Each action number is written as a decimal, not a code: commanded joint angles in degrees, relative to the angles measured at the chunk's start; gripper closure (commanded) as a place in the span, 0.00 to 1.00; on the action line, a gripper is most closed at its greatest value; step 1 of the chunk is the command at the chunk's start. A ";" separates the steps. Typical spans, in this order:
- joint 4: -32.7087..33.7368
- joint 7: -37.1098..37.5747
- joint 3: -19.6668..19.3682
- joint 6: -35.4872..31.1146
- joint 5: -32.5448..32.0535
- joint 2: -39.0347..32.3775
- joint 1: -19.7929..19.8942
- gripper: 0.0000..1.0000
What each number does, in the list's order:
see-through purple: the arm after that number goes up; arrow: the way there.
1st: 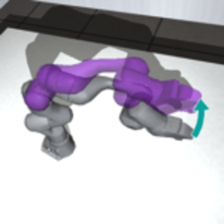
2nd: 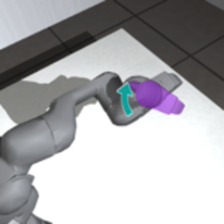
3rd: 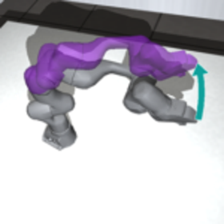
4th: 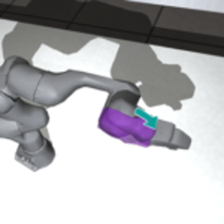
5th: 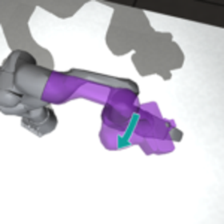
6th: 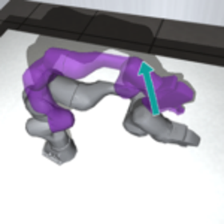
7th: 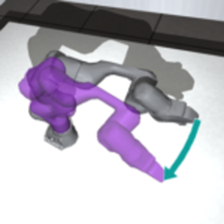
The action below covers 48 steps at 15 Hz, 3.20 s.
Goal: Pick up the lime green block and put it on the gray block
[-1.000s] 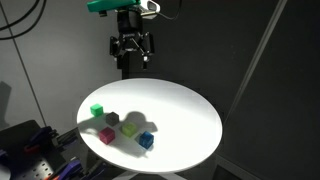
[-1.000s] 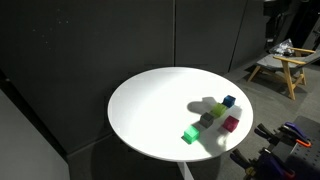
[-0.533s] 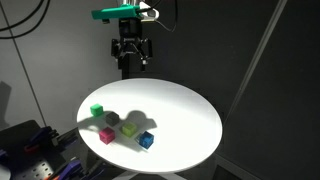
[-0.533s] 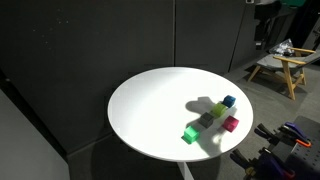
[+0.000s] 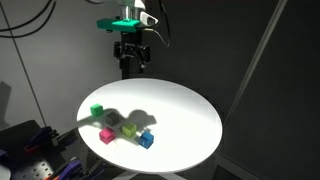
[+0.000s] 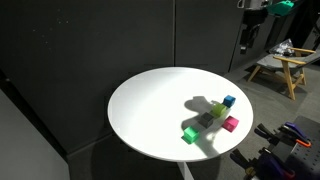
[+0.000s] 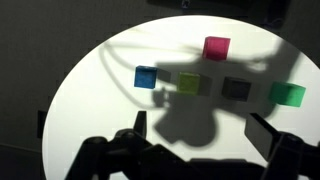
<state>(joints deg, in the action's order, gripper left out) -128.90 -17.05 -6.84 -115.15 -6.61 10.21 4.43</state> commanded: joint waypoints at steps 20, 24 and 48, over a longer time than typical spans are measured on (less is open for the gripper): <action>1.71 12.13 2.96 -15.58 3.60 -19.09 -0.75 0.00; 1.67 12.36 3.33 -16.11 2.12 -20.19 -0.98 0.00; -0.67 15.38 3.02 -24.32 3.40 -26.33 -0.43 0.00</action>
<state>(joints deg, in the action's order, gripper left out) -129.35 -2.39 -3.69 -138.12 -4.00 -14.94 3.74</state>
